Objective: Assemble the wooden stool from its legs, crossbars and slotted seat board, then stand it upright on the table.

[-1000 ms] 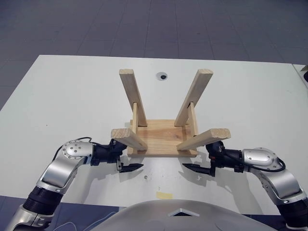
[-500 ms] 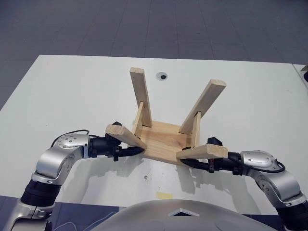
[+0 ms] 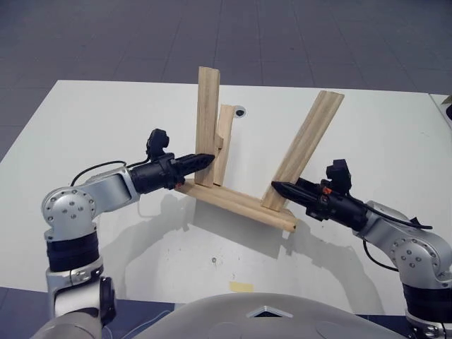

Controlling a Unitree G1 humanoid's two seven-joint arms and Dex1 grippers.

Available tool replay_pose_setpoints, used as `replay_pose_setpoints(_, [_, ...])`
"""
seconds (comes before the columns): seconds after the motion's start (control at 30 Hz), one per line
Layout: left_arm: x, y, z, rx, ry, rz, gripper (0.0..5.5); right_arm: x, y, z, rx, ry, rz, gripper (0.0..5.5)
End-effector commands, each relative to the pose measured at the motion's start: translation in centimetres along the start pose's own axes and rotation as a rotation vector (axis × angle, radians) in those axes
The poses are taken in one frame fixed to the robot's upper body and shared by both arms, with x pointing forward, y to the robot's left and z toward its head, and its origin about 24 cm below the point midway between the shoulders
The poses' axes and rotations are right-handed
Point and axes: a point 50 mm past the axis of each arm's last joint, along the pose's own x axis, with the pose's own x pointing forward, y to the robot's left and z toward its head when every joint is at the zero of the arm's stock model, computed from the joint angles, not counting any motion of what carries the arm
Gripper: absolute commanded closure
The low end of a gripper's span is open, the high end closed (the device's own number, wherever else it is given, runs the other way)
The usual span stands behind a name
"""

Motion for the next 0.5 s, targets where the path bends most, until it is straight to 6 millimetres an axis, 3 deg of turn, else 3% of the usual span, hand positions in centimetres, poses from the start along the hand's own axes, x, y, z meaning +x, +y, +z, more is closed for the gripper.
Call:
replay_pose_setpoints(0.03, [-0.5, -0.4, 2.4, -0.033, -0.101, 0.009, 2.36, -1.2, -1.9, -0.5, 0.024, 0.050, -0.146, 2.92])
replay_pose_setpoints(0.13, [-1.5, 0.1, 3.7, -0.009, -0.186, 0.034, 1.84, -2.0, -2.0, -0.3, 0.018, 0.038, -0.144, 2.42])
replay_pose_setpoints(0.23, [-3.1, 1.7, 4.5, 0.299, -0.189, 0.184, 1.36, -3.7, -1.7, -0.1, -0.086, 0.078, -0.140, 1.96])
replay_pose_setpoints(0.3, [-4.9, 3.3, 4.6, 0.608, -0.106, 0.255, 1.08, -5.0, -1.1, 0.7, -0.138, 0.083, -0.129, 1.69])
replay_pose_setpoints(0.4, [-6.6, 4.9, 4.5, 0.856, 0.064, 0.264, 0.64, -6.5, -0.2, 0.9, -0.165, 0.119, -0.102, 1.27])
replay_pose_setpoints(0.5, [-6.8, 6.0, 3.9, 1.041, 0.224, 0.228, 0.15, -7.2, 0.1, 0.0, -0.181, 0.211, -0.075, 0.80])
